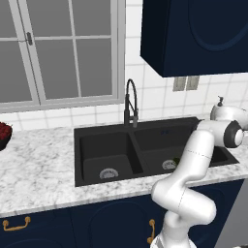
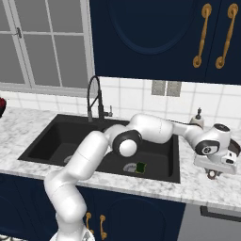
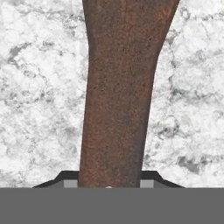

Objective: Pick the pan and sponge and place them into the sink. Then turn on the water.

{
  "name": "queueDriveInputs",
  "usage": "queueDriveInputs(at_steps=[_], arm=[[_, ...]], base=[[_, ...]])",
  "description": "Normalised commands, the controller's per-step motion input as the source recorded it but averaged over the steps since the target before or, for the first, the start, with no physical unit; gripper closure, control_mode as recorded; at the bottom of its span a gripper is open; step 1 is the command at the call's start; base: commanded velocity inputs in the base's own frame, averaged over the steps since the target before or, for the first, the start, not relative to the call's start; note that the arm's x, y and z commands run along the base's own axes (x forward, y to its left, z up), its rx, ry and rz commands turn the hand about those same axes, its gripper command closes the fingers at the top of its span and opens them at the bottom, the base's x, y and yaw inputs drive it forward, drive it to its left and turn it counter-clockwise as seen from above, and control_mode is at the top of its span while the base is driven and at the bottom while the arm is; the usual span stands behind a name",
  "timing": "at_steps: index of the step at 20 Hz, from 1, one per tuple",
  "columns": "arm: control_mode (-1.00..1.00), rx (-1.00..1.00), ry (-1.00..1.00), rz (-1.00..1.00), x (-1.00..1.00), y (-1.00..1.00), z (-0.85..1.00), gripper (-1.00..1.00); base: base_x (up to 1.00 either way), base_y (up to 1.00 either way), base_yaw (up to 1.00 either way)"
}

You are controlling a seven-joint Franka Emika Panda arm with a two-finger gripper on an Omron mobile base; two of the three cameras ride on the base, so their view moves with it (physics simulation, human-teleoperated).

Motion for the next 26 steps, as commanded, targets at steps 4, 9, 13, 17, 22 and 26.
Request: queueDriveInputs(at_steps=[4, 9, 13, 17, 22, 26], arm=[[-1.0, 0.0, 0.0, 0.0, 0.0, 0.0, 0.0, 1.0], [-1.0, 0.01, -0.18, 0.11, -0.27, 0.0, 0.16, 1.0], [-1.0, 0.01, -0.3, 0.14, -0.6, 0.0, 0.39, 1.0], [-1.0, 0.01, -0.37, 0.17, -0.59, 0.03, 0.36, 1.0], [-1.0, 0.0, -0.24, 0.22, -0.29, 0.18, 0.41, 1.0], [-1.0, 0.0, -0.15, 0.2, -0.26, 0.19, 0.41, 1.0]], base=[[0.0, 0.0, 0.0], [0.0, 0.0, 0.0], [0.0, 0.0, 0.0], [0.0, 0.0, 0.0], [0.0, 0.0, 0.0], [0.0, 0.0, 0.0]])
